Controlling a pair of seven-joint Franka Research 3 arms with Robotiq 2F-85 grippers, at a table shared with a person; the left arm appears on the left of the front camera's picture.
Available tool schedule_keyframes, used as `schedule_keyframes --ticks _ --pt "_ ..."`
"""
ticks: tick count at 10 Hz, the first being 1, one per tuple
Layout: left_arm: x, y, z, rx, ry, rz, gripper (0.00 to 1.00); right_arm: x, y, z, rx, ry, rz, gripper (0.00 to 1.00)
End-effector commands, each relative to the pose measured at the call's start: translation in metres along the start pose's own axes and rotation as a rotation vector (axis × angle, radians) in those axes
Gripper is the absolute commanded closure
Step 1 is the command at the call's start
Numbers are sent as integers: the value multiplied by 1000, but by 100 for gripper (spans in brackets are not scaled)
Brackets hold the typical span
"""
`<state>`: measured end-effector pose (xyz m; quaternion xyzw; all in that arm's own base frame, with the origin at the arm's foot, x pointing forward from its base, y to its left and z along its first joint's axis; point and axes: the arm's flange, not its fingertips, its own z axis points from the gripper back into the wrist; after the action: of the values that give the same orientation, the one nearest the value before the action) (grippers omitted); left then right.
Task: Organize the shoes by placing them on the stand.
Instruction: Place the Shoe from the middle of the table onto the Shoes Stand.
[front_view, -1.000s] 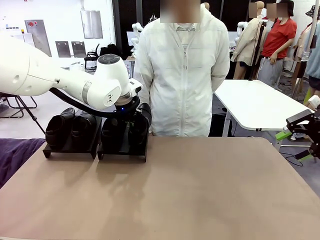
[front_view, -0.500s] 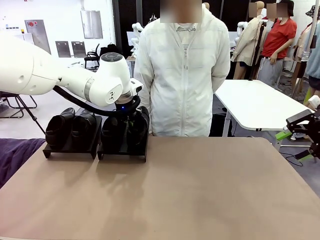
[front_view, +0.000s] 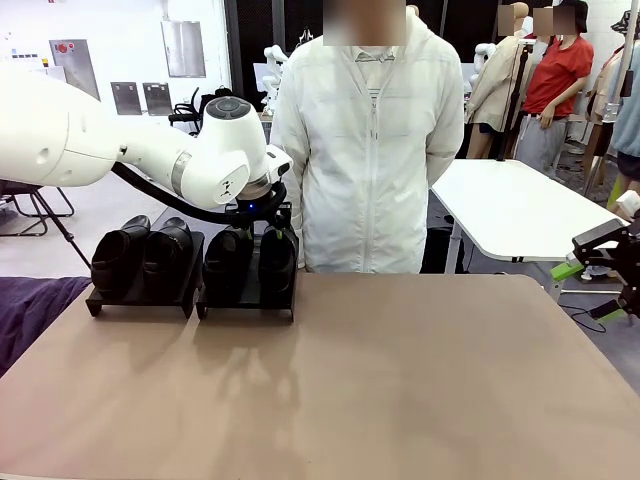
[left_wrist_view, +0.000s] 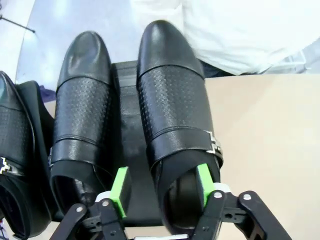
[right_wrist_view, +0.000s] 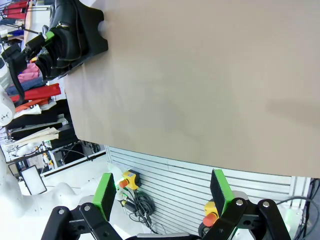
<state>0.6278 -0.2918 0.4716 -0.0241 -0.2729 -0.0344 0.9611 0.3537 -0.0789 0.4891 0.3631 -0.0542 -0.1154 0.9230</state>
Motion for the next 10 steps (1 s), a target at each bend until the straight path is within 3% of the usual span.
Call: schedule_keyframes --ticks 1,3,5,8,9,10 --pt "-9 0 28 -40 -44 -64 0 2 3 2 33 -5 4 0" --pt "-11 5 81 -34 -47 -88 0 2 3 2 33 -5 4 0" --pt "-22 24 132 -53 27 -108 0 2 3 2 33 -5 4 0" --pt "-42 50 171 -385 354 -300 0 2 3 2 33 -5 4 0" --pt "-54 62 172 -514 479 -410 0 2 3 2 33 -5 4 0" --pt "-66 80 167 -596 549 -423 0 2 3 2 33 -5 4 0"
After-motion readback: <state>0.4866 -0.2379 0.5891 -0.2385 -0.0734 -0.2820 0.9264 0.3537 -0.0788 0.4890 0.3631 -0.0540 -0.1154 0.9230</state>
